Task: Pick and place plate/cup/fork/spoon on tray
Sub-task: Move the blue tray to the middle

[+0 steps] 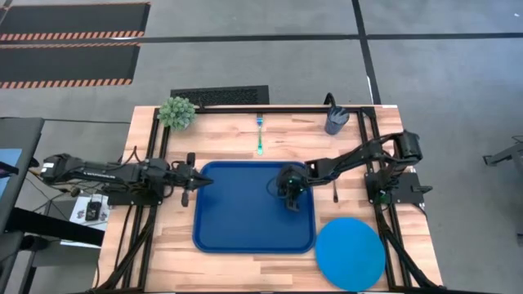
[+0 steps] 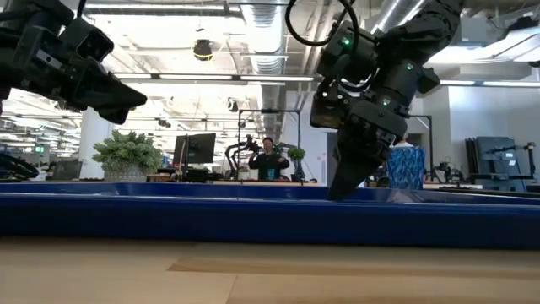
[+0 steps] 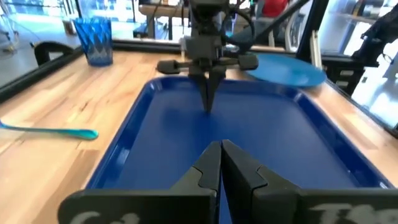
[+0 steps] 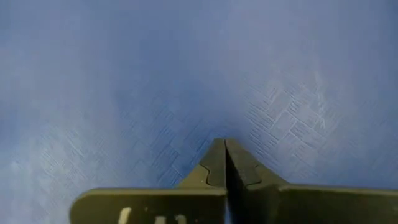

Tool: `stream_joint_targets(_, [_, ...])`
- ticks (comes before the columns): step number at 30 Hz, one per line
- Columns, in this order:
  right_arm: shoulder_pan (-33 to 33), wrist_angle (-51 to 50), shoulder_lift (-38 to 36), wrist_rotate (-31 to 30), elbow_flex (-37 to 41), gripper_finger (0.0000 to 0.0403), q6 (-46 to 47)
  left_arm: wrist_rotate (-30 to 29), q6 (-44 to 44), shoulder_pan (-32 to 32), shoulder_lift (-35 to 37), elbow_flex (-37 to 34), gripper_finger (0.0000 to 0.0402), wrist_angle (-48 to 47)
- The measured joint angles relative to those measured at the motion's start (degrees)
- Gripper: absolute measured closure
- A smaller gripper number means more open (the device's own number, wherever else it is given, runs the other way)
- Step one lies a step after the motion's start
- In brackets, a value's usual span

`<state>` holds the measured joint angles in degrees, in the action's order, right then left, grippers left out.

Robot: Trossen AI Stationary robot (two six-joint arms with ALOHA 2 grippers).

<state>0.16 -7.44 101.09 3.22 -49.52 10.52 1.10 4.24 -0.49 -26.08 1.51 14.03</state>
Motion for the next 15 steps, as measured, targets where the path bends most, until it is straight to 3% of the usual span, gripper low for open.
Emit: stream_joint_targets(15, [-1.33,-2.46,-0.03,-1.99,-0.04,0.0395,2.48,-0.48,0.21,0.02,-7.04,0.33,0.0401,7.10])
